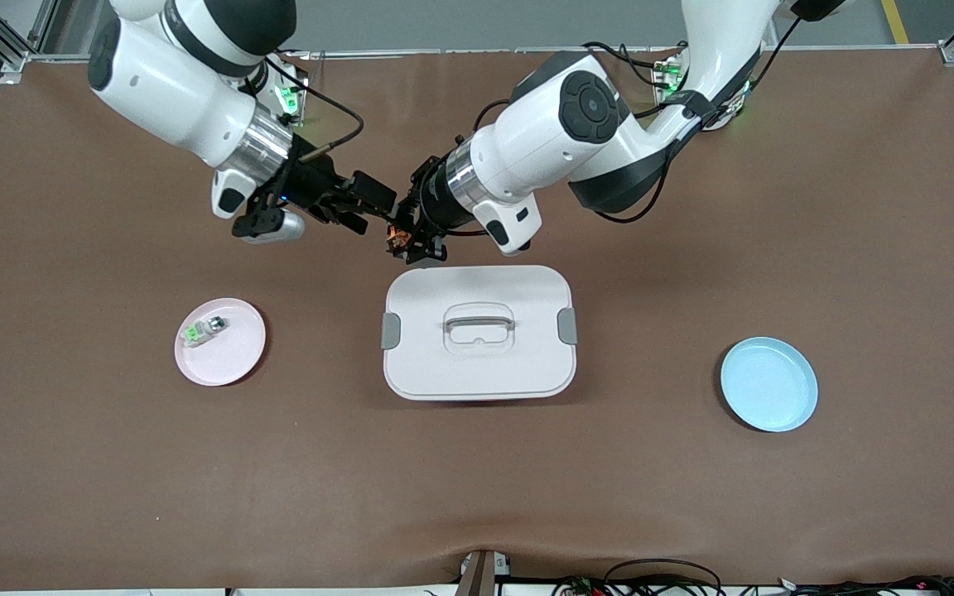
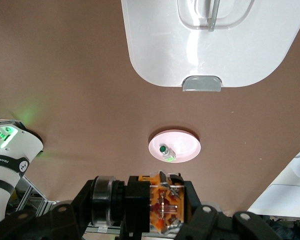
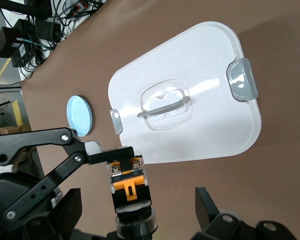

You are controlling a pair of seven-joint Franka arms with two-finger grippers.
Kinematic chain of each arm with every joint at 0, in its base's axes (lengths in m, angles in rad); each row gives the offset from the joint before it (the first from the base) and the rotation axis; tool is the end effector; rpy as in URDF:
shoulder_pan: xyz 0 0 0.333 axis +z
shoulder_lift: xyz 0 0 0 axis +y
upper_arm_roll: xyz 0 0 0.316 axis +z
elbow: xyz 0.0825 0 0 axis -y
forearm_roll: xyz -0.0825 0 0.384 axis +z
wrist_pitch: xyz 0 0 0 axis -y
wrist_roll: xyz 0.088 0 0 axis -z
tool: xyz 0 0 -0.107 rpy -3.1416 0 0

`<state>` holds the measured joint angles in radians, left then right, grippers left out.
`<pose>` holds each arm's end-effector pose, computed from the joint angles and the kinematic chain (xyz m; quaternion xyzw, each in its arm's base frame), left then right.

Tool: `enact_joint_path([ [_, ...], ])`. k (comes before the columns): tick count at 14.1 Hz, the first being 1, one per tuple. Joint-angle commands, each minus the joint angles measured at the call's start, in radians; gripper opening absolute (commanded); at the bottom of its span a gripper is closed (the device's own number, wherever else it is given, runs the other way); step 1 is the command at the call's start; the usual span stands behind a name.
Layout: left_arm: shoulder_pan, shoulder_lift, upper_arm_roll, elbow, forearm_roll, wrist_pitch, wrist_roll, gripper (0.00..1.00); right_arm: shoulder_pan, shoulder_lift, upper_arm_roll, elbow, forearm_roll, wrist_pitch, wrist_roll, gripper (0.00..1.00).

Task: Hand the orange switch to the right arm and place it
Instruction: 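Hold the switch above the box while the right gripper reaches it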

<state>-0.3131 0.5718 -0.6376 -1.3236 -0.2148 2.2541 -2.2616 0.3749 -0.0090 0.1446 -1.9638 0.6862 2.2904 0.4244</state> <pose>0.5150 -0.5301 0.5039 0.6684 0.6663 -0.2520 0.2139 0.5022 0.3039 0.5150 -0.9360 0.1319 -0.0102 0.3261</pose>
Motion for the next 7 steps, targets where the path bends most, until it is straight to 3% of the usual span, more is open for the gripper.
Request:
enact_joint_path([
  [1, -0.007, 0.005, 0.009, 0.017, -0.001, -0.001, -0.023, 0.00, 0.025, 0.024, -0.007, 0.026, -0.007, -0.002, 0.017, 1.00],
  [5, -0.009, 0.005, 0.013, 0.017, -0.002, -0.001, -0.023, 0.00, 0.033, 0.031, -0.007, 0.025, -0.016, -0.003, 0.014, 1.00],
  [7, -0.009, 0.007, 0.012, 0.017, -0.002, 0.001, -0.023, 0.00, 0.033, 0.031, -0.007, 0.026, -0.016, -0.003, 0.016, 0.75],
])
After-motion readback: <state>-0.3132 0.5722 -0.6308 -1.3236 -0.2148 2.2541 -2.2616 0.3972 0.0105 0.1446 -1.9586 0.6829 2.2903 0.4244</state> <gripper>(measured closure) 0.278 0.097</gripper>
